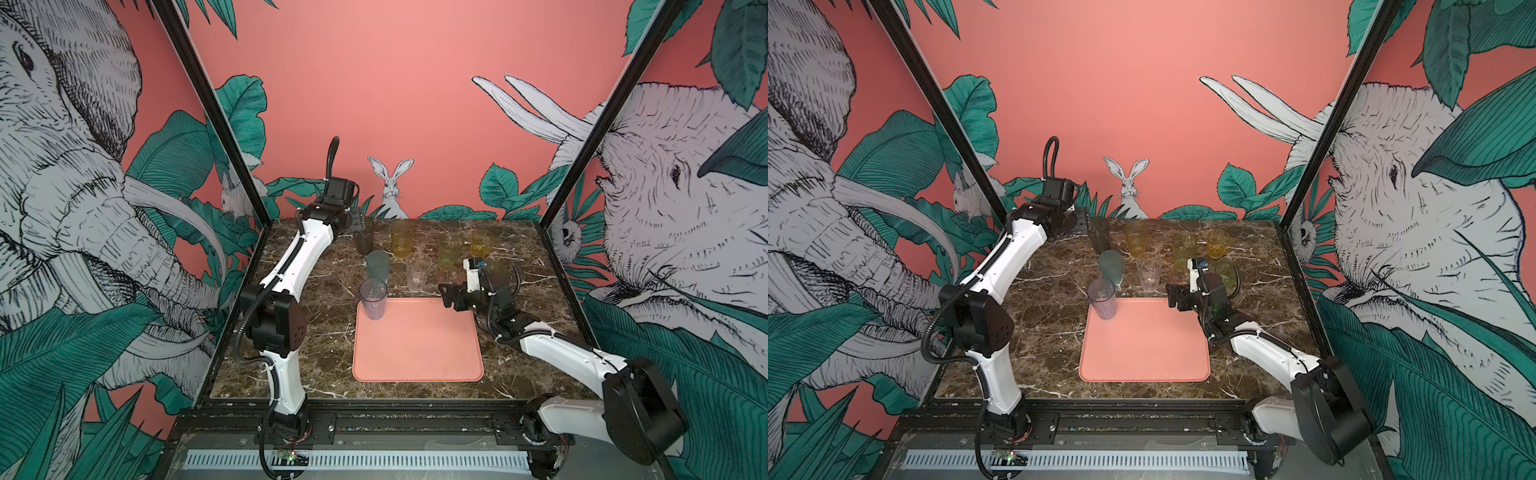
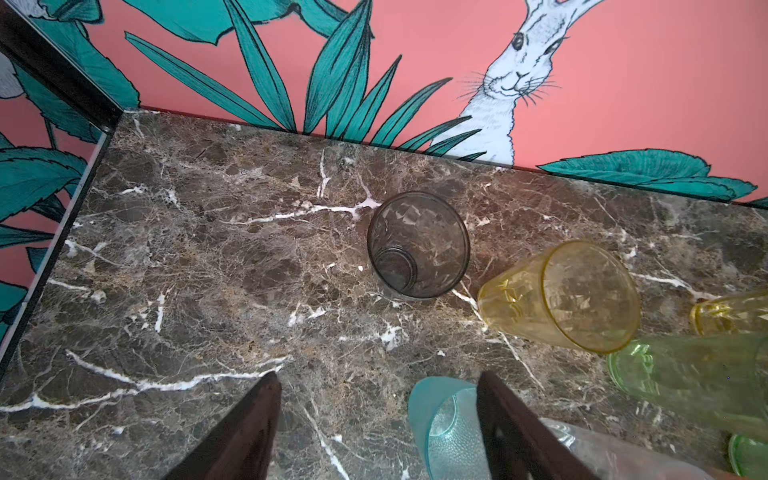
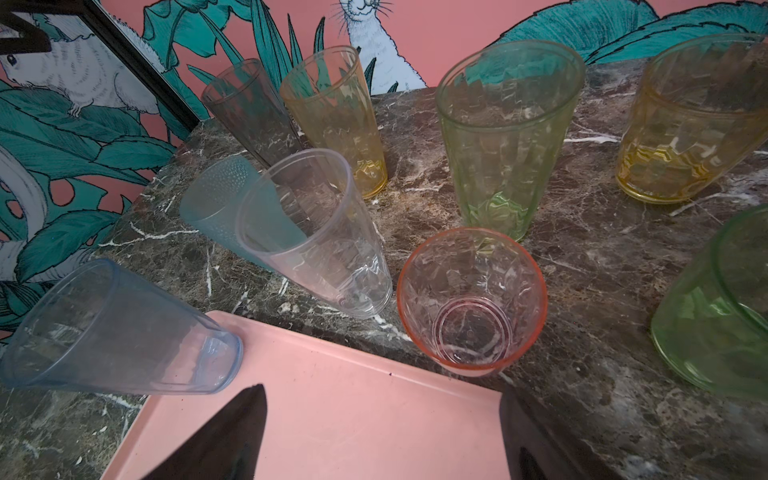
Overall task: Place the glasses into the tray
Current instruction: 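Move the left gripper back to the smoky grey cup farther away, then lower the left gripper and close it on the grey cup's rim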
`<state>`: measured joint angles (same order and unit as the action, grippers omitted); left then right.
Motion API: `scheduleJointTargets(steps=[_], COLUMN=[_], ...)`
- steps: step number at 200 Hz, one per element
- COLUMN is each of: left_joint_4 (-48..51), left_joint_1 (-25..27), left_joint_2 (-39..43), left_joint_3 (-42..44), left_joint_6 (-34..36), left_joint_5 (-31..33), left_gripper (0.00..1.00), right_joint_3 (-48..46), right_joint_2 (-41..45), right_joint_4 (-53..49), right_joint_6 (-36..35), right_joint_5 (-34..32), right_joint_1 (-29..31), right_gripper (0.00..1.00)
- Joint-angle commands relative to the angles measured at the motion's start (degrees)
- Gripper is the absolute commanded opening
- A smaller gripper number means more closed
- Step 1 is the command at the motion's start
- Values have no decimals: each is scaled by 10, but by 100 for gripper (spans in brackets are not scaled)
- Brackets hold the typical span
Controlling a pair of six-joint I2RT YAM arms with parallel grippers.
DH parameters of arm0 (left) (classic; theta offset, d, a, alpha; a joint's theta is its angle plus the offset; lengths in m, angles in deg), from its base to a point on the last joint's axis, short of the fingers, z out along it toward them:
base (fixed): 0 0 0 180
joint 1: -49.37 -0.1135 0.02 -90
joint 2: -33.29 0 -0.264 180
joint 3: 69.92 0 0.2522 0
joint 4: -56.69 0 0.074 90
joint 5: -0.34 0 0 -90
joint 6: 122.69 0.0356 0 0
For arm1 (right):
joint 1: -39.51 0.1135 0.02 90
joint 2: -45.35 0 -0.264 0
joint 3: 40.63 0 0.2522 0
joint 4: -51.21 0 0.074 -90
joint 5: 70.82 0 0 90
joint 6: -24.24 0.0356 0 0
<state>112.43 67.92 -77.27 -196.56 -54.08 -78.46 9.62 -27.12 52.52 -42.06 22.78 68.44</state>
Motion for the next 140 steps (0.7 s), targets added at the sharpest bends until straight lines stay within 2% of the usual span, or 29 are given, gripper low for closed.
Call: scheduleJointTargets(steps=[1, 101, 140], left_joint_4=[-6, 29, 22], left_joint_1=[-4, -19, -29], left_joint_2=[-13, -144, -171], left_joint_3=[-30, -151, -164], left_joint_6=[-4, -37, -58], left_joint_5=[12, 5, -5], left_gripper=[77, 76, 76], right_joint_3=[12, 17, 19], right_joint_2=[-4, -15, -19], right_joint_4=[7, 5, 3], right_joint_6=[-7, -5, -4], right_joint_5=[-4, -1, -2], right_joint_1=[-1, -1, -1], right_gripper=[90, 90, 90])
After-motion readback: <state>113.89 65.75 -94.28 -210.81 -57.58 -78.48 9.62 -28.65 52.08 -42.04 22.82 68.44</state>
